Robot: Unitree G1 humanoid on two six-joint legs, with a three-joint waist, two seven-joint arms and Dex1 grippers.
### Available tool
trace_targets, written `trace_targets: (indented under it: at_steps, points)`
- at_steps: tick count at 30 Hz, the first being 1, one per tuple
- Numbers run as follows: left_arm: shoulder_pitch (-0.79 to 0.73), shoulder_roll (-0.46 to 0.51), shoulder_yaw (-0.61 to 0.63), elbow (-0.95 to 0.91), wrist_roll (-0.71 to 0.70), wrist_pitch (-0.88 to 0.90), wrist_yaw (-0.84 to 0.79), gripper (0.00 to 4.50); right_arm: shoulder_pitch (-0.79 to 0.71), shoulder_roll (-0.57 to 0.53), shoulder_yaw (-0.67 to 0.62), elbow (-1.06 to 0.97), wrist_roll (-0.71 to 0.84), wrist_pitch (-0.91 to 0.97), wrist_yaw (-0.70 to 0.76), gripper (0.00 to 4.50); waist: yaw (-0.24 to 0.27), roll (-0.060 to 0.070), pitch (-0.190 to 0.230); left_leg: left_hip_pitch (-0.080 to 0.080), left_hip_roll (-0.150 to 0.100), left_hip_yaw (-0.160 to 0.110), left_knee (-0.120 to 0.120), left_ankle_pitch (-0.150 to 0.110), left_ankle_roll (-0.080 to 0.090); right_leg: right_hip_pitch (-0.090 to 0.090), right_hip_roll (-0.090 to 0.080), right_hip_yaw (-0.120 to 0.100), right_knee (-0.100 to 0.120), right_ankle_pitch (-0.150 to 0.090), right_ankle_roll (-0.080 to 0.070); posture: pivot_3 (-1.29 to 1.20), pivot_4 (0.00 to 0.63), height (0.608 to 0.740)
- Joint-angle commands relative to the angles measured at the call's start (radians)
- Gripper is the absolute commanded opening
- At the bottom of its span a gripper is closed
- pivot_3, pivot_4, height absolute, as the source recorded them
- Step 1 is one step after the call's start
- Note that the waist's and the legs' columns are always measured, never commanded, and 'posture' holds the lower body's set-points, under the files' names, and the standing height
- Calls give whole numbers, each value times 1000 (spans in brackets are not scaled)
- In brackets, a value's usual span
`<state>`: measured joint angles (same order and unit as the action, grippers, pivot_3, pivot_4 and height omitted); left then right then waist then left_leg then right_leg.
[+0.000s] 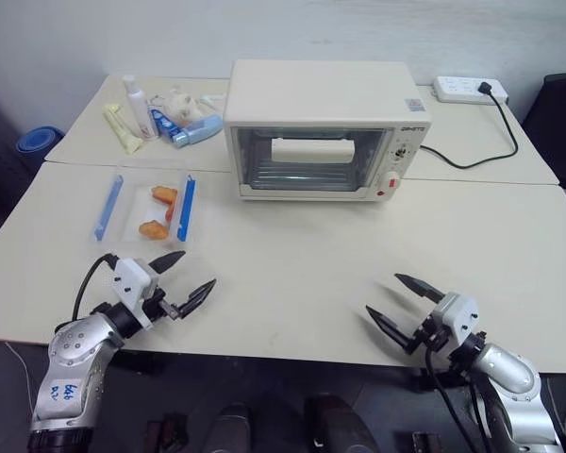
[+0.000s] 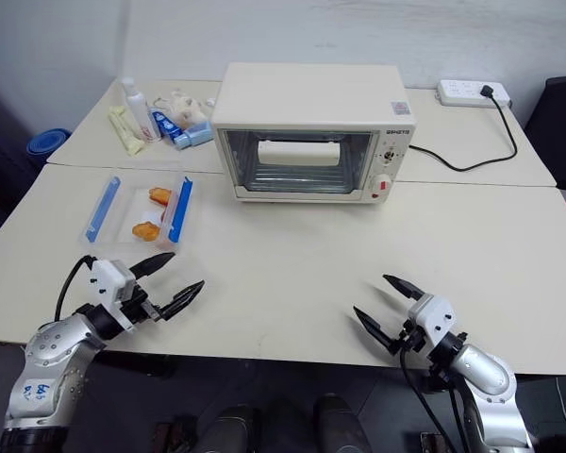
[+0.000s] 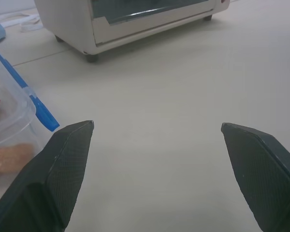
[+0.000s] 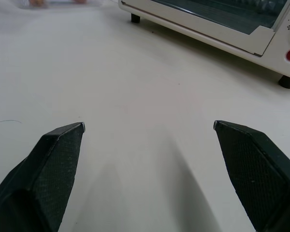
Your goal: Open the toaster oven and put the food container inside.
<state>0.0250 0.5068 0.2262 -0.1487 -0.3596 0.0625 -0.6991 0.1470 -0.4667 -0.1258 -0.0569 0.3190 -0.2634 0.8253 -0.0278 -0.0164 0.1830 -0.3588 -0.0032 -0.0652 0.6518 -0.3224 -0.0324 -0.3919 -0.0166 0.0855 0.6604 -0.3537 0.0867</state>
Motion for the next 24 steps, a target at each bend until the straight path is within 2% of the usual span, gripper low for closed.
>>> trace_targets:
  at_steps: [1, 3, 6, 9, 16, 20, 22, 24]
  points:
    - [7, 5, 9, -39, -6, -1, 8, 4500, -3, -19, -5, -10, 15, -6, 21, 4464, 0, 0, 0, 0, 0, 0, 0, 0, 0, 0, 0, 0, 0, 0, 0, 0, 150, 740]
    - [15, 11, 21, -74, -85, 61, -21, 4500, -39, -26, -1, -32, 38, 38, 27, 4464, -4, 0, 0, 0, 0, 0, 0, 0, 0, 0, 0, 0, 0, 0, 0, 0, 150, 740]
    - [27, 82, 74, -170, -354, 268, -137, 4500, -140, -55, 2, -83, 96, 156, 35, 4464, -10, 0, 0, 0, 1, 1, 0, 0, 0, 0, 0, 1, 1, 0, 0, 0, 150, 740]
    - [-42, 172, 114, -184, -449, 368, -175, 4500, -280, -78, 3, -89, 150, 284, 32, 4464, -7, 1, 1, 1, 1, 0, 0, 1, -1, -1, 0, 0, 2, 0, -1, 0, 150, 740]
    - [-254, 206, 129, -88, -468, 388, -192, 4500, -607, -67, 50, 25, 129, 487, -14, 4464, -1, 1, 1, 0, 0, -1, -1, 1, -2, -2, 0, -1, 0, 0, -1, 0, 150, 740]
    - [-285, 177, 126, -98, -483, 416, -157, 4500, -748, -29, 56, 142, 106, 490, -37, 4464, -4, 1, 1, -6, 0, -1, 0, 1, -2, -7, 0, -1, 0, 0, -1, 0, 150, 740]
    - [-264, 163, 120, -117, -484, 429, -150, 4500, -807, -6, 59, 190, 95, 474, -33, 4464, -8, 1, 1, -16, 0, 0, 2, 2, -3, -17, 0, -1, 3, 0, -1, 0, 150, 740]
    - [-249, 151, 118, -133, -485, 439, -140, 4500, -833, 9, 60, 208, 96, 470, -21, 4464, -11, 1, 1, -18, 0, 1, 2, 3, -6, -21, 0, -1, 4, 0, -1, 0, 150, 740]
